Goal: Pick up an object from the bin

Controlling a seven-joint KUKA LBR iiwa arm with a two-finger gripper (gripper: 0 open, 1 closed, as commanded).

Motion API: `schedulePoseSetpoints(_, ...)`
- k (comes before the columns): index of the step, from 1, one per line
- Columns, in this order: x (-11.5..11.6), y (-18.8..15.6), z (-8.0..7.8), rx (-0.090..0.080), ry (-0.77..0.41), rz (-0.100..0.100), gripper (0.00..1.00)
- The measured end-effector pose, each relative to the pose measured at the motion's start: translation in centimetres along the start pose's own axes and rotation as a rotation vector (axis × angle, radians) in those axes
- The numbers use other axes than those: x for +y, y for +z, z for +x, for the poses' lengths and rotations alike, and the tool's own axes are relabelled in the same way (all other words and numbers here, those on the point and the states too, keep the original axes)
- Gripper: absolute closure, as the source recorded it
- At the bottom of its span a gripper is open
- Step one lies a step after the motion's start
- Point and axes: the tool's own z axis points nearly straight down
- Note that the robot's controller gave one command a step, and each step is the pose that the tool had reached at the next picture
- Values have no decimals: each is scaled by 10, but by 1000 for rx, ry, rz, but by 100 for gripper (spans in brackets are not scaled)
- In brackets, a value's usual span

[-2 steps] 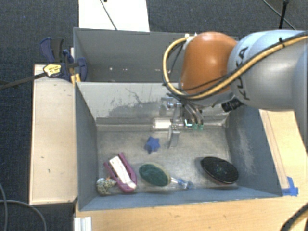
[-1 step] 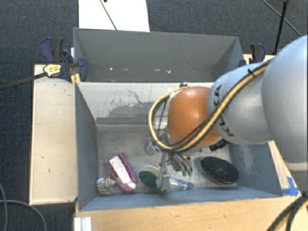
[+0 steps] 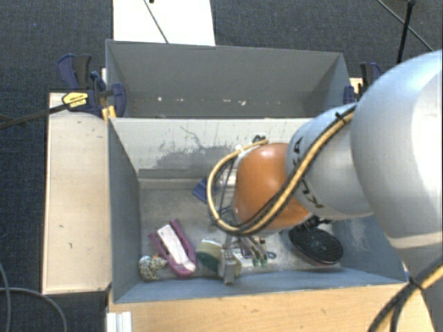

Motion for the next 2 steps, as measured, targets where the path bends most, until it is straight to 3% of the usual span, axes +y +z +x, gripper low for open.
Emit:
schedulePoseSetpoints(1,0,1,1,6,3,1,100)
schedulePoseSetpoints(2,-2,-159,-11,-3,-58,0,100)
